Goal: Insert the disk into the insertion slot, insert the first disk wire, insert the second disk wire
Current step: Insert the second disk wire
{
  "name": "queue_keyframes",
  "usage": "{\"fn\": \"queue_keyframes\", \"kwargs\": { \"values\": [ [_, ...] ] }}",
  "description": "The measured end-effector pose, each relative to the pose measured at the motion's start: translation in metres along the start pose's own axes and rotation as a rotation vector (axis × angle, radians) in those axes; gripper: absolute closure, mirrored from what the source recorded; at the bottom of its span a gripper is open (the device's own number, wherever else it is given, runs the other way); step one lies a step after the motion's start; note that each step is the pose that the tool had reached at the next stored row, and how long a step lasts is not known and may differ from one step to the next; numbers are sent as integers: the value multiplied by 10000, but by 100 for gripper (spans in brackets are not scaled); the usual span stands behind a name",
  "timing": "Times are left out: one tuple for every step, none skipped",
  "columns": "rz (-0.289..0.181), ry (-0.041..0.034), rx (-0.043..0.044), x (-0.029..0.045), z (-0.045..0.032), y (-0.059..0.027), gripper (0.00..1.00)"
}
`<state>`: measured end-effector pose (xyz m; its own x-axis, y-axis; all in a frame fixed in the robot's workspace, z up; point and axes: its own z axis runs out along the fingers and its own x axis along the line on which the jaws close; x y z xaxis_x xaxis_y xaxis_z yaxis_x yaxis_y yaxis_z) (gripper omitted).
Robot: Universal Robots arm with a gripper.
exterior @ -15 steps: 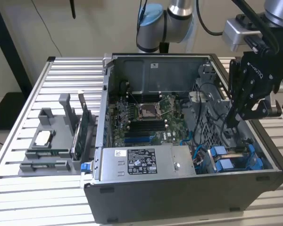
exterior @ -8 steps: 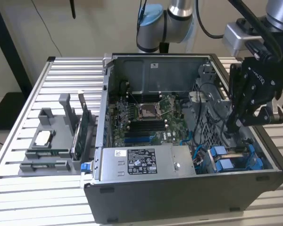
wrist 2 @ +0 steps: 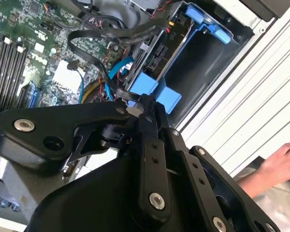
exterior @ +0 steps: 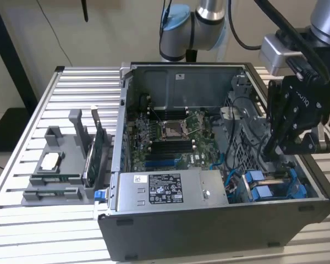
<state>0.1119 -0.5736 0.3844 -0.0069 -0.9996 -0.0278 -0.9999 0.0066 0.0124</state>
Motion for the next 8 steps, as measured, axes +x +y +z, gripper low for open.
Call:
{"fn": "queue_keyframes", "kwargs": {
  "values": [
    [1, -6, 1, 0, 14, -2, 84],
    [0, -13, 1, 0, 27, -7, 84],
    [0, -18, 1, 1, 39, -13, 84],
    [1, -21, 1, 1, 49, -24, 84],
    [0, -21, 1, 1, 57, -41, 84],
    [0, -20, 1, 2, 62, -56, 84],
    [0, -20, 1, 2, 69, -74, 84],
    [0, -21, 1, 2, 74, -93, 84]
  ]
}}
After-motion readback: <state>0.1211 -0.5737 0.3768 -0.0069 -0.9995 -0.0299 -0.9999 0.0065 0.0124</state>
